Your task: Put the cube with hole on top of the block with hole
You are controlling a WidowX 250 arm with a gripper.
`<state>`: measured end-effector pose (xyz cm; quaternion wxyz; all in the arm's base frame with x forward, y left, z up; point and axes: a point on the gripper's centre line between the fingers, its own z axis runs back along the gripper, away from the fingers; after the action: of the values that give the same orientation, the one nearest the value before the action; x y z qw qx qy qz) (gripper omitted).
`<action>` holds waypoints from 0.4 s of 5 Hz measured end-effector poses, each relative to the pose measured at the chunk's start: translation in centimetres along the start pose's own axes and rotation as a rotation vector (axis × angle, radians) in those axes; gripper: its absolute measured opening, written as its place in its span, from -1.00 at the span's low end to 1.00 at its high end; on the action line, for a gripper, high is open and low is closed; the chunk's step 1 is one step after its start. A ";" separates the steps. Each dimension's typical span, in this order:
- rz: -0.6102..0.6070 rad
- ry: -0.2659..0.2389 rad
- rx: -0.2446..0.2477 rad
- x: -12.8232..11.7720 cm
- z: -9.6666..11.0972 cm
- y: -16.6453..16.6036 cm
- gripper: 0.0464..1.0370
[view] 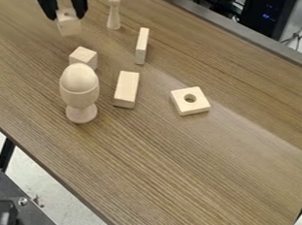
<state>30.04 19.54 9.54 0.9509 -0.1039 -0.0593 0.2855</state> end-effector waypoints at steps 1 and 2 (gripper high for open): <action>-0.008 -0.051 0.004 -1.9 2.0 -3.2 0.34; -0.028 -0.055 -0.002 -4.6 2.6 -6.5 0.34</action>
<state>29.23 12.09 13.37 0.9527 -0.0960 -0.0870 0.2748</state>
